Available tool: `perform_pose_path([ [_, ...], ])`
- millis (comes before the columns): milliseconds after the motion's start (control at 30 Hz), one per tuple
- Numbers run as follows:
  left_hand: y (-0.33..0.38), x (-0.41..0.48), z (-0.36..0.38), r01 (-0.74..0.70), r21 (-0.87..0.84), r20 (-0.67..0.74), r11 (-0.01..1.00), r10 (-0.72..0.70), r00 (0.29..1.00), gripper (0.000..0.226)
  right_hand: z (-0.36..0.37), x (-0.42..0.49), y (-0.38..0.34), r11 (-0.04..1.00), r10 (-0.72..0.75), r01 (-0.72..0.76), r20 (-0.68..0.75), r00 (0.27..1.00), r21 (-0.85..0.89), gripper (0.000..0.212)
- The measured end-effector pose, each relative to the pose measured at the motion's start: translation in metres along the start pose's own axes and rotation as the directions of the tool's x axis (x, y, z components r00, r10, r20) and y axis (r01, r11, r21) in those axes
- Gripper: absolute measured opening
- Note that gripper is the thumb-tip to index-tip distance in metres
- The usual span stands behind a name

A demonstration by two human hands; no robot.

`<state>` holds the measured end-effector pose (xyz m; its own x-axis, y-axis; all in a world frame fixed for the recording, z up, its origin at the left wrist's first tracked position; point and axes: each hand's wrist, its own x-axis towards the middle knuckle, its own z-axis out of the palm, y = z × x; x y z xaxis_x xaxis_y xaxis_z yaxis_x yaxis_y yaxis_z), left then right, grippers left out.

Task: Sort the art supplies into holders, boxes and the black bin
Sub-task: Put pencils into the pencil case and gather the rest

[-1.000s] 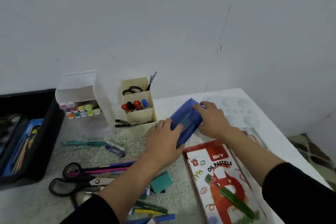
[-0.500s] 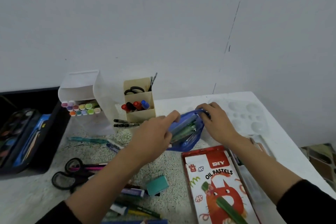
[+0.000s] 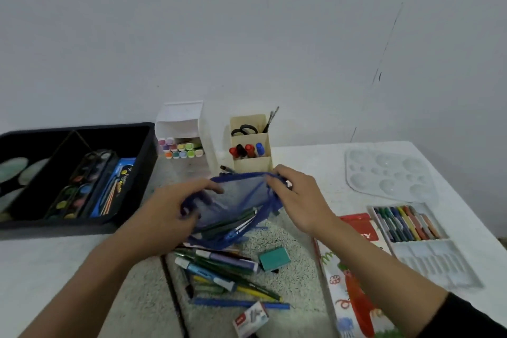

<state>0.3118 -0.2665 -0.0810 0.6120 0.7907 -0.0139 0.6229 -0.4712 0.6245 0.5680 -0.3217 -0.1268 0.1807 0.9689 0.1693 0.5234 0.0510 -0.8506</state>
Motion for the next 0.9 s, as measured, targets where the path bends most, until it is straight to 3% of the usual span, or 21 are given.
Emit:
perform_pose_path([
  [167,-0.061,-0.058,-0.035,0.131,-0.016,0.153,0.991,-0.127,0.98,0.077,0.064,-0.014,-0.028,0.999,0.035,-0.032,0.151,0.988,-0.019,0.028],
  [333,-0.118,-0.104,-0.07,0.228,-0.101,0.144,0.968,-0.213,0.966,0.072,0.13,-0.021,-0.053,0.999,0.042,-0.043,0.237,0.97,0.0,0.035],
  [500,-0.171,-0.13,-0.099,0.306,-0.31,0.119,0.9,-0.282,0.952,0.059,0.184,-0.018,-0.076,0.998,0.056,-0.05,0.282,0.958,-0.028,0.03],
  [700,-0.229,-0.135,-0.116,0.354,-0.229,0.187,0.907,-0.316,0.93,0.062,0.229,-0.017,-0.094,0.986,0.159,-0.129,0.377,0.913,-0.102,0.024],
  [800,-0.244,-0.134,-0.115,0.31,-0.122,0.221,0.943,-0.278,0.935,0.055,0.231,-0.015,-0.099,0.971,0.225,-0.237,0.334,0.915,-0.005,0.043],
  [900,-0.249,-0.135,-0.114,0.309,-0.127,0.219,0.942,-0.277,0.935,0.061,0.22,0.003,-0.09,0.98,0.149,-0.145,0.022,0.989,-0.134,0.035],
])
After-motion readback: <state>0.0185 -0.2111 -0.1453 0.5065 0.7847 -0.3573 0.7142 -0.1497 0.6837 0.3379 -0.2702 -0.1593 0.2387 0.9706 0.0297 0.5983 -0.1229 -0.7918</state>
